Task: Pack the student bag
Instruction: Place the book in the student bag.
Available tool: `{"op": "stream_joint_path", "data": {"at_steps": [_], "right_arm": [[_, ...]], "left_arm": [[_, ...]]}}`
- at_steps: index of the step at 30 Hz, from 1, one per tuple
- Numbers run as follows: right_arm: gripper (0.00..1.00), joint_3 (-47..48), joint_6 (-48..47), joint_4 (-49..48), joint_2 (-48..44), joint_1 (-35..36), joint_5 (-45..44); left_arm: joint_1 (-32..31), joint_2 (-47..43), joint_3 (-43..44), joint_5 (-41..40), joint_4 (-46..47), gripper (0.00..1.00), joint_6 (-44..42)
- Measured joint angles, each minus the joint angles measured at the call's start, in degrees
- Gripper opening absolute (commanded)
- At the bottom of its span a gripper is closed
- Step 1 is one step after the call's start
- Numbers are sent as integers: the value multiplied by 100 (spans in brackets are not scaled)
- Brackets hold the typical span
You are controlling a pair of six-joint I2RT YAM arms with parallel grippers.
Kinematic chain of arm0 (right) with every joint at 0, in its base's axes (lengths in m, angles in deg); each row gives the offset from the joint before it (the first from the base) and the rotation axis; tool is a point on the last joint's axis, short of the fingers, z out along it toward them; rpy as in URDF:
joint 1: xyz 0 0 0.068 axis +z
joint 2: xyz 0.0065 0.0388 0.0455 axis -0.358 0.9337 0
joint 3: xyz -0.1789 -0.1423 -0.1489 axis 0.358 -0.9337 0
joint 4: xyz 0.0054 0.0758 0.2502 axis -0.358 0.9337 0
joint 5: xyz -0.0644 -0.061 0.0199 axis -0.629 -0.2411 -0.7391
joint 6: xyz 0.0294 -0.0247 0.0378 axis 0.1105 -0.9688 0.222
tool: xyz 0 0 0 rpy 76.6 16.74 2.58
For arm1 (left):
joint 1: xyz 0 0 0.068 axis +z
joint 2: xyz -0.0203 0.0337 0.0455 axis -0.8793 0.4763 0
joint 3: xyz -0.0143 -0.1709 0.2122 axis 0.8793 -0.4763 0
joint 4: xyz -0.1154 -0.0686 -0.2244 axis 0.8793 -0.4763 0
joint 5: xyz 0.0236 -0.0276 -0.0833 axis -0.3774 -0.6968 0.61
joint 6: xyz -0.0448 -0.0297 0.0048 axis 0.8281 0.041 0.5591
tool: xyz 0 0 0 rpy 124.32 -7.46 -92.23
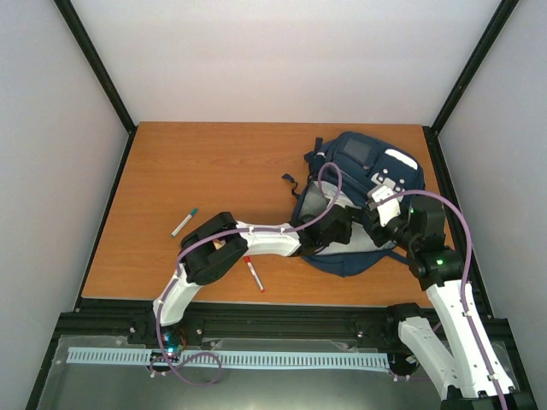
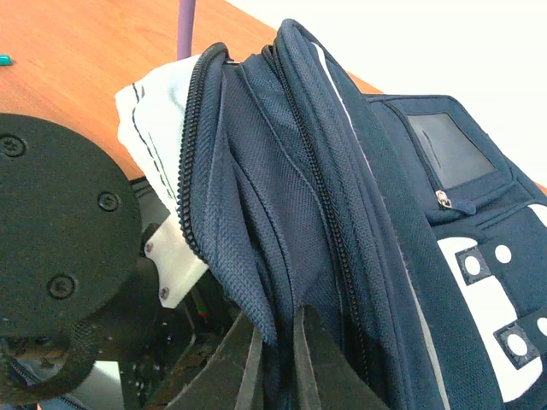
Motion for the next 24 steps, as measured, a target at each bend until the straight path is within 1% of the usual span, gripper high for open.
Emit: {"op": "stream_joint_path", "data": {"at_steps": [7,11,13,16,17,19,20,21,24], "right_arm": [[3,-11,-2,-55,28,-61,-37],[3,-11,-4,-68,28,-87,-42],[3,-11,-11,-66,31,-90,-33],[3,-13,-28,-61,57,-90,-4],[3,-13,-39,-61,70,-90,7],[3,-15,-44,-59,90,-90,31],[3,-15,-50,-61,98,-90,48],[3,-15,-63,-59,114,-90,63],[3,-15,-103,-72,199,-90,109]], "left_arm": [[37,476,573,15,219,3,-61],[57,505,553,26,387,5,-122],[59,420,345,61,533,8,-133],[74,92,-197,181,623,19,-146],[81,-79,-426,260,658,25,-146],[87,-444,-807,442,691,40,-173],[92,-634,-964,595,721,45,-199],[96,-785,-1054,780,717,48,-271],[96,-1213,-1154,1340,675,51,-380]]}}
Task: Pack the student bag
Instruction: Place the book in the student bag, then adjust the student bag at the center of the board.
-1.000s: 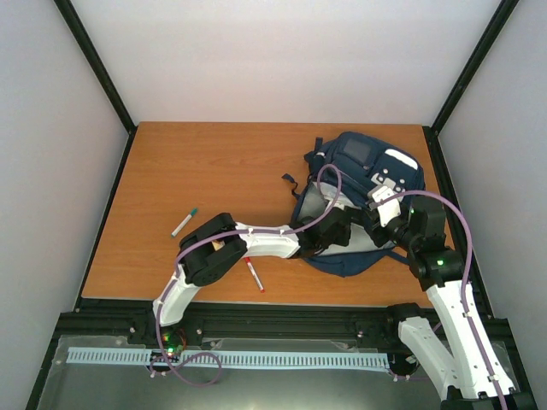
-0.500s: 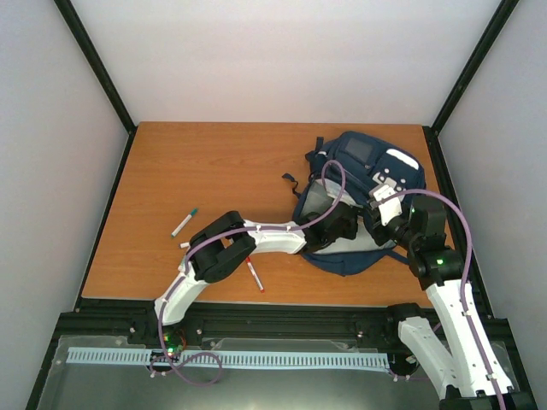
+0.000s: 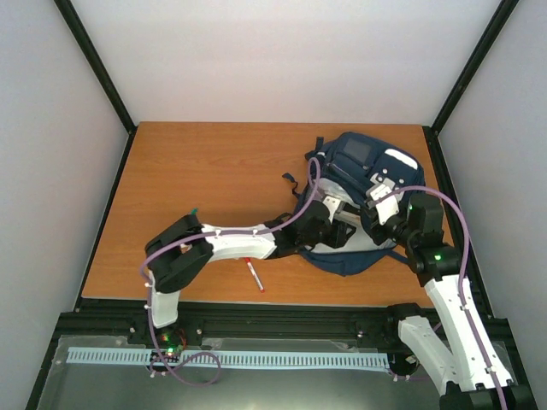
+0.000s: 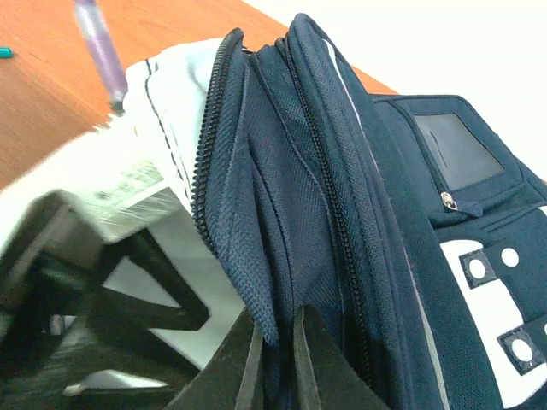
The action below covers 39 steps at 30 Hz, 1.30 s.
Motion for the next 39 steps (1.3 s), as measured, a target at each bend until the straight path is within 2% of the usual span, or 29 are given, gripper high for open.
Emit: {"op": "stream_joint_path", "data": {"at_steps": [5,10,14,21,27,29,32,34,39], "right_arm": [[5,-9,-76,-33,83,0,94],[6,-66,-208,33,236,0,280],[8,-66,-358,116,428,0,579],[9,-66,-573,308,863,0,1047],[13,-52,-850,479,1082,37,1108],[17,-15,-1163,654,1178,122,1014],[36,85,-1655,1106,1346,262,787],[44,105,-1982,1480,1370,295,619],[57,199,-2415,2437,1071,297,356]], "left_arm": [[-4,-887,-719,243,-118,55,-13],[0,-1867,-1875,20,-223,61,94],[83,-2288,-2413,-304,-492,66,234],[595,-2680,-2835,-511,-743,71,463],[855,-2765,-2719,-459,-975,72,566],[892,-2765,-2632,-444,-1078,72,595],[922,-2754,-2575,-413,-1119,72,660],[946,-2662,-2535,-363,-1119,72,697],[1043,-2103,-2354,-144,-1082,72,774]]}}
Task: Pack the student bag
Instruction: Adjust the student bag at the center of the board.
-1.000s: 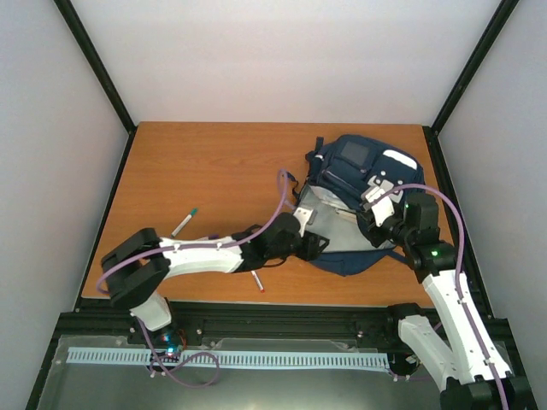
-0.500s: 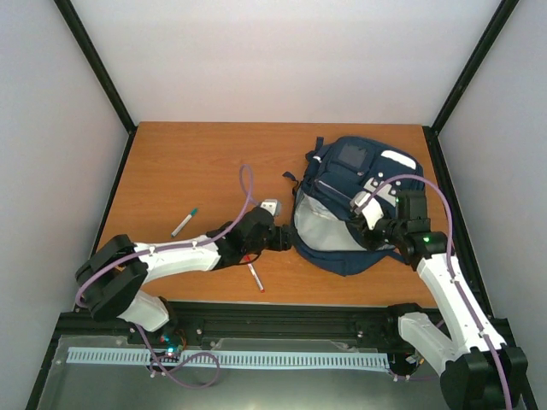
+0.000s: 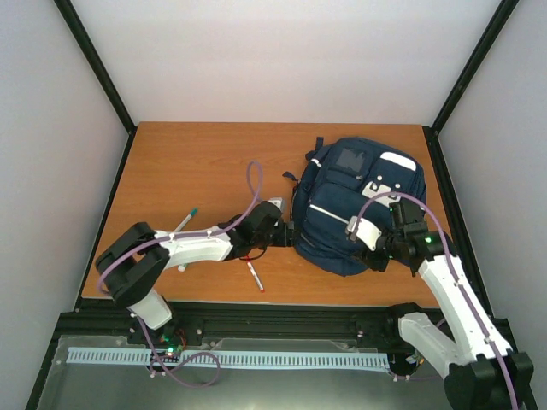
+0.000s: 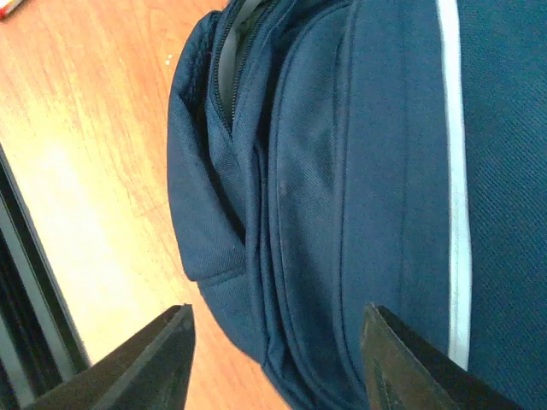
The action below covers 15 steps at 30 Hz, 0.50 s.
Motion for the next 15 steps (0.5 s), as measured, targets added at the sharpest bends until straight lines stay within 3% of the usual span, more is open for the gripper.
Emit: {"op": "stream_joint_path", "data": {"at_steps": [4,7,10,15], "right_arm": [[64,122,127,264,-450,-4,-271],[77,258,326,234,-400,-245,-531],[94,358,485,22,-118,-949,-619],[99,404,916,-522,284,-1823,-802]], "left_arm": [[131,490,286,155,4,71,15],[249,710,501,247,7,68,15],[402,859,699,372,11,64,17],[483,870,800,457,4,47,7]]}}
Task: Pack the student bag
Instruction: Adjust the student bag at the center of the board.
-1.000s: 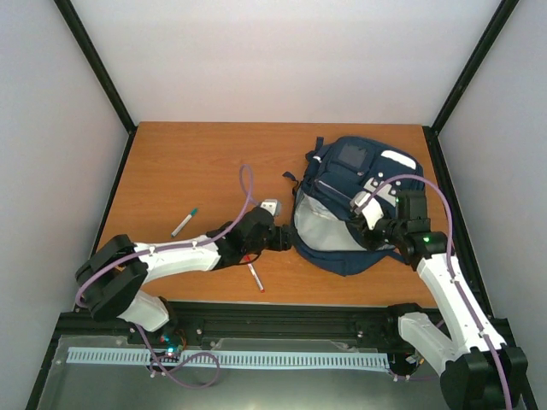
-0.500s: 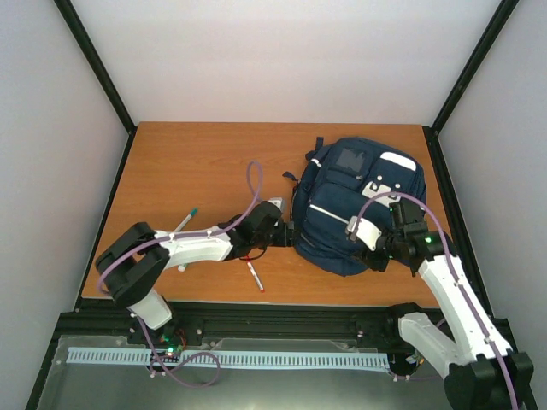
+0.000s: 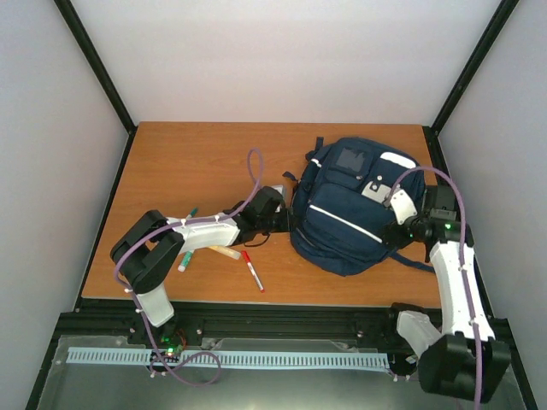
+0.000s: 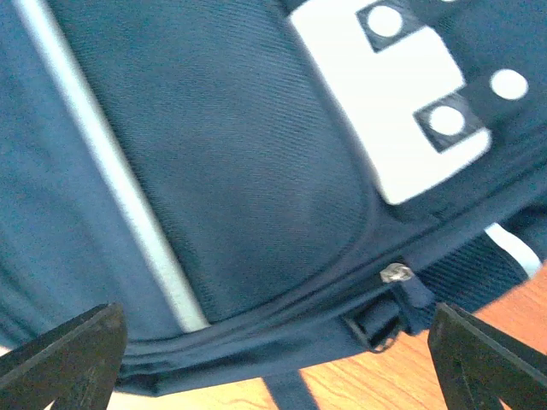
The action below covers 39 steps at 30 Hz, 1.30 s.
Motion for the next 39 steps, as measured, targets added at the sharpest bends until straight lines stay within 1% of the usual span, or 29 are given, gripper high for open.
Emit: {"op": "stream_joint_path", "data": {"at_steps": [6,11,17,20,23,29,35,39], "right_arm": [[96,225,448,-402,1025,-726,-28],[91,229,575,-476,1641,-962,-2],[88,214,573,-492,1985,-973,55],[86,205,570,-518,2109,-973,57],[81,208,579,-564,2343,-977,76],[73,448,638,-468,3025,-981,293],[70,1021,756,-236,3652,-951,420],[70,1340,903,-295,3978,-750,391]], "left_arm": [[9,0,-2,109,-24,33,20],[9,0,-15,170,-22,24,44],[9,0,-48,221,-17,2,74],[9,2,-50,251,-17,1,87],[9,2,-92,278,15,1,94],[-48,-155,-496,271,256,1,138],[-525,-435,-848,205,352,1,197],[-852,-437,-1032,142,461,1,267]]}}
